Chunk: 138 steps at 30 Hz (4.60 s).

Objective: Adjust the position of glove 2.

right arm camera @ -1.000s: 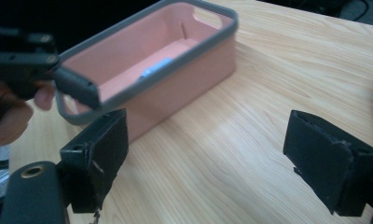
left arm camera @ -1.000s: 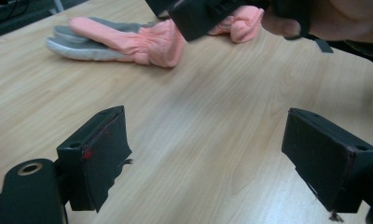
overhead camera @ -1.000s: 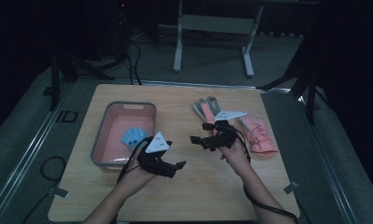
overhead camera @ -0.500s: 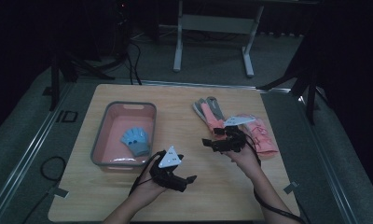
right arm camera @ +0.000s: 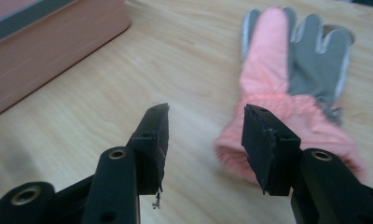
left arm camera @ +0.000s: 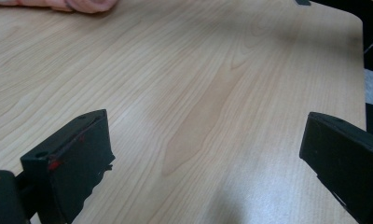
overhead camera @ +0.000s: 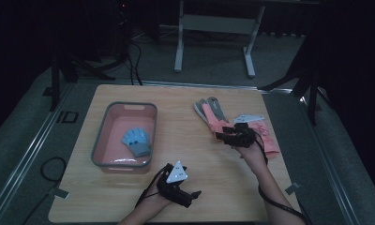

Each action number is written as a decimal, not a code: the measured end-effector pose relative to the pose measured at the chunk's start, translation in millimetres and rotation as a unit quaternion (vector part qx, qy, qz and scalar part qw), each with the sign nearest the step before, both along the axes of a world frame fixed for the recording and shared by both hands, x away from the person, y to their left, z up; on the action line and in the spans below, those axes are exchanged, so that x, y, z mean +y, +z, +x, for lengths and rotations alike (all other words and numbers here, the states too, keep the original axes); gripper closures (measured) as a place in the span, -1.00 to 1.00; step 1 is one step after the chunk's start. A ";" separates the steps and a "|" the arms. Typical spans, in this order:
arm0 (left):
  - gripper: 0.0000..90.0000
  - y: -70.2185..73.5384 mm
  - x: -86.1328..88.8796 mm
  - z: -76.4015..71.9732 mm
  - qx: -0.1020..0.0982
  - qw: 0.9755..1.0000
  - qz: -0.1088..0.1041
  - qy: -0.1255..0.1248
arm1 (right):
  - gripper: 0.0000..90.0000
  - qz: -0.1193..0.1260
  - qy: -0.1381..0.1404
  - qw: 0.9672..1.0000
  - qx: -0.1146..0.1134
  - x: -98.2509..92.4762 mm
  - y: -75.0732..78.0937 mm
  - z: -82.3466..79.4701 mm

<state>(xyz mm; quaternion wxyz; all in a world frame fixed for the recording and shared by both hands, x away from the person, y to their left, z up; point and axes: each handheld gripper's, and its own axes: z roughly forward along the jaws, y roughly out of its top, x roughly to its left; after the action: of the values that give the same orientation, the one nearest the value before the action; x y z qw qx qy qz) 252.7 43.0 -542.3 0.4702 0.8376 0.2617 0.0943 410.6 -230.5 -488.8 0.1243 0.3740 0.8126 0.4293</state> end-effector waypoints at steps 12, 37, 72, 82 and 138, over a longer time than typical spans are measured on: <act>-0.97 -4.5 10.5 -7.0 -0.005 0.999 -0.030 0.013 | 0.16 -0.014 -0.048 0.999 -0.014 -6.5 3.8 38.0; -0.97 -10.1 11.8 -11.9 -0.003 1.000 -0.025 0.008 | 0.49 -0.065 -0.091 0.993 0.041 17.1 -44.6 108.1; -0.97 -5.3 12.5 -8.9 -0.029 0.999 -0.024 0.027 | 1.00 -0.009 -0.250 0.968 0.002 40.7 2.5 -28.9; -0.97 -8.8 12.6 -8.2 -0.032 0.999 -0.020 0.028 | 1.00 0.018 -0.295 0.955 0.014 48.8 -17.7 -59.0; -0.97 -11.8 16.4 -11.6 -0.036 0.999 -0.024 0.023 | 0.22 -0.043 -0.172 0.984 0.018 -139.1 -22.2 31.8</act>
<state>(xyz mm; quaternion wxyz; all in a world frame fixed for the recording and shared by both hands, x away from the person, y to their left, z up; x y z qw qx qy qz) 241.2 59.4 -554.1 0.4969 0.8158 0.2664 0.1287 442.3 -369.7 -511.0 0.1979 0.5098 0.7561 0.3594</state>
